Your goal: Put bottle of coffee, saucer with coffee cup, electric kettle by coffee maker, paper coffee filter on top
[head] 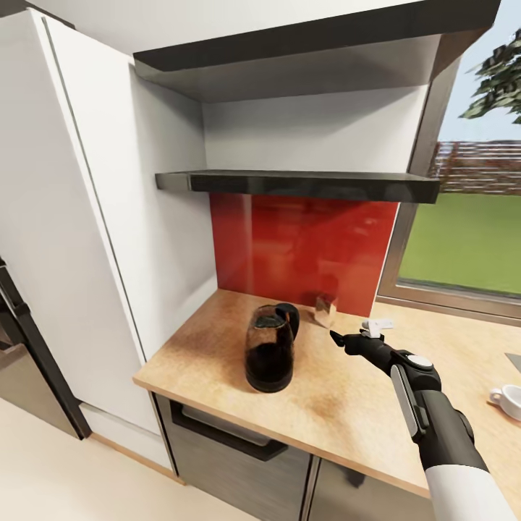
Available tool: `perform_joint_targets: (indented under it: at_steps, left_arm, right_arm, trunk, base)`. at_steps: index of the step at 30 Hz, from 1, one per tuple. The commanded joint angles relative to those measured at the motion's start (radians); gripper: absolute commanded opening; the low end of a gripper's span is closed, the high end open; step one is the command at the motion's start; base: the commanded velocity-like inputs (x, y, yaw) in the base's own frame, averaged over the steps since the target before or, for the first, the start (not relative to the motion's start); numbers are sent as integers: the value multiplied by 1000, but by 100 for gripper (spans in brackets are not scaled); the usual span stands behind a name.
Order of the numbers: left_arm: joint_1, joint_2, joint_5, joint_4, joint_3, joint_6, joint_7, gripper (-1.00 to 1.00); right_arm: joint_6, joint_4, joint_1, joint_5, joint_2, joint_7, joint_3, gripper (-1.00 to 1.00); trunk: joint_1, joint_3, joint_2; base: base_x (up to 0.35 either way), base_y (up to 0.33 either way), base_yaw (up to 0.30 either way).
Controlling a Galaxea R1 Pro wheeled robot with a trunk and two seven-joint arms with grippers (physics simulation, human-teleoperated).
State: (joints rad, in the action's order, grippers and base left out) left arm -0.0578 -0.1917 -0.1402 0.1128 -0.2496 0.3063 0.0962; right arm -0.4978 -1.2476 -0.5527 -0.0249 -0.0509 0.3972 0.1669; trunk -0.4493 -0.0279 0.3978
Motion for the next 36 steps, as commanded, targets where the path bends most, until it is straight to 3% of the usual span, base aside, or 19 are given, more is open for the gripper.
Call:
perform_joint_targets:
  at_steps: [1,36]
  left_arm:
    - [-1,0,-10,-1,-9,4,4,100]
    - [0,0,-10,-1,-8,4,3,100]
  right_arm:
    - [-5,-1,-1,-3,0,6,2,100]
    - [-4,32,0,-4,2,5,2,100]
  trunk:
    - [-1,-2,2]
    - [-1,-2,2]
  base:
    - [39,32,0]
    - [83,37,0]
